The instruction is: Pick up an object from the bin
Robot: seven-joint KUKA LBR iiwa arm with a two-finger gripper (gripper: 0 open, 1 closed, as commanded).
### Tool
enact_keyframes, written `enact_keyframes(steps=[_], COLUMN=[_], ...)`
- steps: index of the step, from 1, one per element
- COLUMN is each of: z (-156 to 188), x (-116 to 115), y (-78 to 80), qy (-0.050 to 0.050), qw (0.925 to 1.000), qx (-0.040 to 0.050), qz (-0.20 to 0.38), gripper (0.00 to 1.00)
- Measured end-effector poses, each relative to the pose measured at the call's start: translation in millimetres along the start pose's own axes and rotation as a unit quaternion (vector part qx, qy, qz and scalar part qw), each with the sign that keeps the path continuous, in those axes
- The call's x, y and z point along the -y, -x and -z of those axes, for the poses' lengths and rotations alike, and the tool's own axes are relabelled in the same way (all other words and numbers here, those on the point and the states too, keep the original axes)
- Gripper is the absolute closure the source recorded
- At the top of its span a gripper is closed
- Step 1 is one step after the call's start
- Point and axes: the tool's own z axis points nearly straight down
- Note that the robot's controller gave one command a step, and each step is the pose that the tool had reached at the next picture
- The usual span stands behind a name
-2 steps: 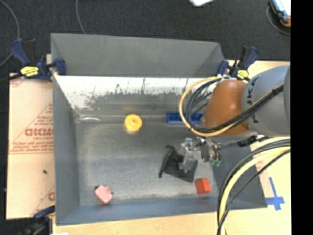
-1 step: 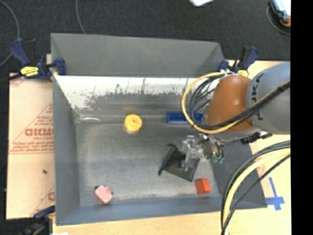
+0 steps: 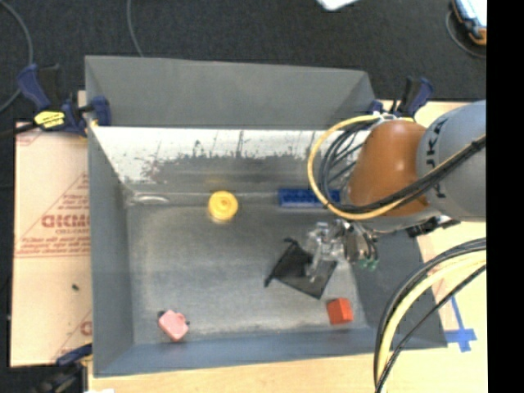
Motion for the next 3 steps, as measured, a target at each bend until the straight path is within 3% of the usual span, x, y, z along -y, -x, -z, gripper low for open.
enact_keyframes(steps=[3], z=[40], x=[0], y=[1.1], qy=[0.000], qw=[1.0000], qx=[0.0014], qz=[0.001], gripper=[1.00])
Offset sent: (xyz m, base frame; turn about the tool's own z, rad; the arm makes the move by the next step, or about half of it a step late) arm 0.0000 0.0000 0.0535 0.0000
